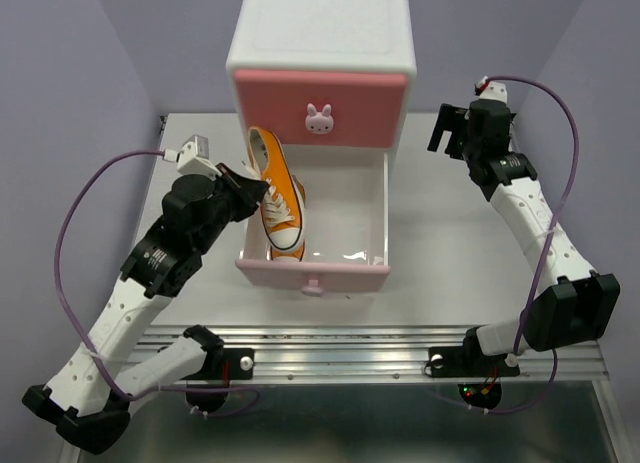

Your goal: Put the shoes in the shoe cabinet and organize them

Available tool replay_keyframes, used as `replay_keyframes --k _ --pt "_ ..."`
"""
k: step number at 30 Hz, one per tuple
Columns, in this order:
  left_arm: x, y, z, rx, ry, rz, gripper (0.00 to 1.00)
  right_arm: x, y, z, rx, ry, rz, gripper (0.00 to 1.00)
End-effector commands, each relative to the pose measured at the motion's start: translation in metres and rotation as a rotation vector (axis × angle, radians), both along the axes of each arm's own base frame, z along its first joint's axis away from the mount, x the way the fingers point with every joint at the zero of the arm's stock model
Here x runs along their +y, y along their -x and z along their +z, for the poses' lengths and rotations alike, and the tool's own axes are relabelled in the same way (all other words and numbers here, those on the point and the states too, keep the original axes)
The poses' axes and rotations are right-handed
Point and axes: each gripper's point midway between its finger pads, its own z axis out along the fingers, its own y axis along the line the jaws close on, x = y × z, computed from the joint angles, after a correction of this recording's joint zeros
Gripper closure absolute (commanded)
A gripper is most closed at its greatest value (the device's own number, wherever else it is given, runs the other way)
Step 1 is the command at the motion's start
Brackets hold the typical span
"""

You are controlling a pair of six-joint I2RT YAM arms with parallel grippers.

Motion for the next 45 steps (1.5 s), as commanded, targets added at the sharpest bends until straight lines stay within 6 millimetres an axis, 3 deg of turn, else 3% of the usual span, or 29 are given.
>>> replay_keyframes --k 1,12,30,45 --pt "-0.004 -0.005 0.035 -0.103 0.120 0.070 1.00 -0.005 0.002 0.015 -0.054 0.006 -0.012 0.00" --pt "-0.063 -0.005 0.004 -0.038 0.092 0.002 1.00 -0.009 0.001 0.009 -0.042 0.041 -0.017 0.00" --pt "-0.085 -0.021 -0.047 0.054 0.121 0.044 1.00 -0.008 -0.003 0.012 -0.052 0.060 -0.002 0.00" --pt "-0.115 -0.023 -0.086 0.078 0.019 -0.091 1.00 -0.009 -0.004 0.005 -0.045 0.070 -0.003 0.00"
